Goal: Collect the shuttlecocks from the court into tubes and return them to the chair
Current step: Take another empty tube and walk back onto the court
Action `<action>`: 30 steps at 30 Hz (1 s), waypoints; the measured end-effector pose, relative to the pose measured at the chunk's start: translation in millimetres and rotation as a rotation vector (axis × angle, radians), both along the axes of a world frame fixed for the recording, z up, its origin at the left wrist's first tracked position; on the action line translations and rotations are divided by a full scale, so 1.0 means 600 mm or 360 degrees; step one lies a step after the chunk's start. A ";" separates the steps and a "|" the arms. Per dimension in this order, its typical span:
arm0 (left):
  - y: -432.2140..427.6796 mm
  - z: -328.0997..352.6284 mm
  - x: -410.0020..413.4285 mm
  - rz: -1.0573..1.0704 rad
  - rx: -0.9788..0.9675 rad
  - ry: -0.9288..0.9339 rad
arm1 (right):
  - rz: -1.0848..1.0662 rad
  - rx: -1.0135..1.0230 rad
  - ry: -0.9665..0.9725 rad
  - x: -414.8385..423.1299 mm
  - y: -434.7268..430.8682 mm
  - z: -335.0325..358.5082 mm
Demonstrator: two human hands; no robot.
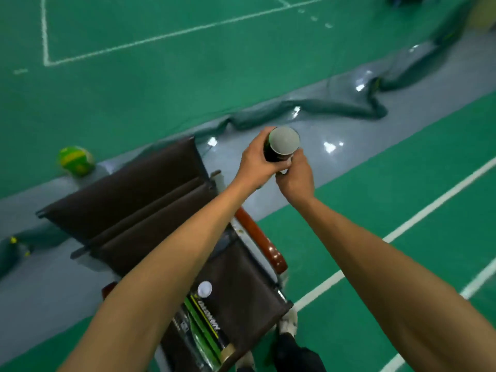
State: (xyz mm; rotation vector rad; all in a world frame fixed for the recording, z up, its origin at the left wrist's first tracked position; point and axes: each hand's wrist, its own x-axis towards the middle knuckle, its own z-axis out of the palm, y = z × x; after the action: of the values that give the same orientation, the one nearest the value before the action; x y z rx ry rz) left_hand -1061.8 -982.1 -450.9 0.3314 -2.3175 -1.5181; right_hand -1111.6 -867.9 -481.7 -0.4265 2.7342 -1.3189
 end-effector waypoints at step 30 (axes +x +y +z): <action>1.567 0.383 -0.242 -0.1836 -0.0053 0.0752 | -0.1655 0.0029 0.0893 0.028 1.511 0.451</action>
State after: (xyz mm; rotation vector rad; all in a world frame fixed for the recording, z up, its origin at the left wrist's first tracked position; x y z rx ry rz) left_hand -1206.8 -41.8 -221.1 -1.4381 -2.1414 -1.6669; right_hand -1094.8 38.9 -211.2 0.9128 3.6074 -1.4533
